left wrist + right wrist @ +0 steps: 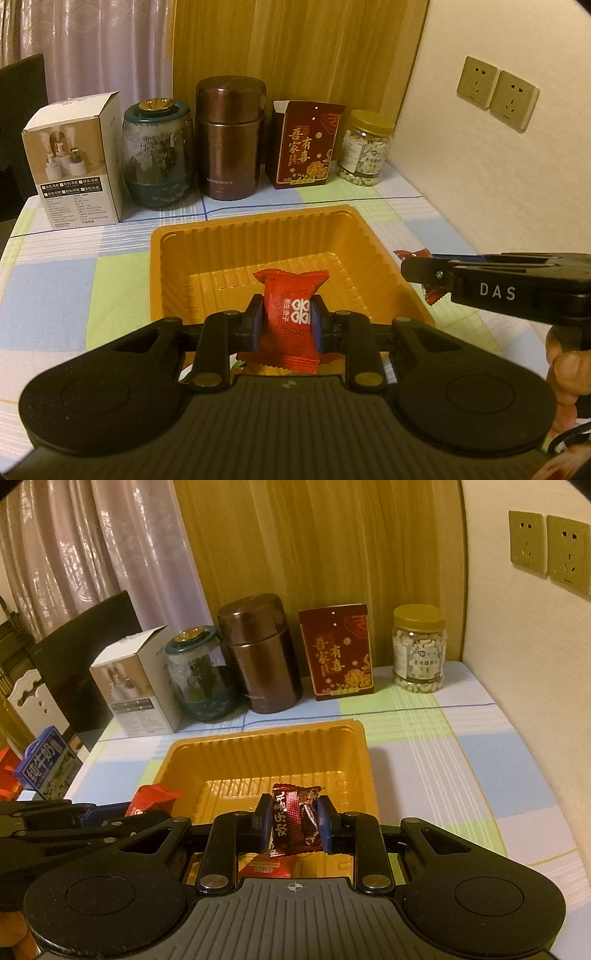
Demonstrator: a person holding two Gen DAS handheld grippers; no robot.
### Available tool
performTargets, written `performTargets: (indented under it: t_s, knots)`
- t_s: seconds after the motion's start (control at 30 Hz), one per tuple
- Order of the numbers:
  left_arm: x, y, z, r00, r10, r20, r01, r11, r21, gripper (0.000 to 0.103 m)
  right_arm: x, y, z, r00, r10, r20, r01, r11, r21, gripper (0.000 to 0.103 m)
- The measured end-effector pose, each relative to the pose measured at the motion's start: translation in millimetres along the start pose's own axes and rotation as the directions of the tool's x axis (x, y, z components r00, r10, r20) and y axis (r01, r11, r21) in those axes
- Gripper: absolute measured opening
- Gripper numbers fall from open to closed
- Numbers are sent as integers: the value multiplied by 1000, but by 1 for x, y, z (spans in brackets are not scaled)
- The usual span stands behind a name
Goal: Organize snacks
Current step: 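Drop the red candy into the tray with the left tool while the right carries its candy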
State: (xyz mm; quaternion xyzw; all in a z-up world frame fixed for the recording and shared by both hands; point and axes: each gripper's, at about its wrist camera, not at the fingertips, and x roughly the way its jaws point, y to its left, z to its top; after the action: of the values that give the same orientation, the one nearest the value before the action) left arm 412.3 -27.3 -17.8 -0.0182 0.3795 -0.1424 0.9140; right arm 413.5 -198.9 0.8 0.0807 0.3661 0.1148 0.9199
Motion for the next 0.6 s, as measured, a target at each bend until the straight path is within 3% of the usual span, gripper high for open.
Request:
performTargets:
  t_s: [0.57, 0.6]
  knots:
    - [25, 3, 6, 1000, 7, 0, -7, 1000, -19, 24, 17, -5, 2, 1000, -12, -20, 13, 1000, 6, 26]
    - [28, 3, 6, 1000, 9, 11, -8, 1000, -26, 34, 17, -6, 2, 1000, -13, -21, 13, 1000, 9, 26]
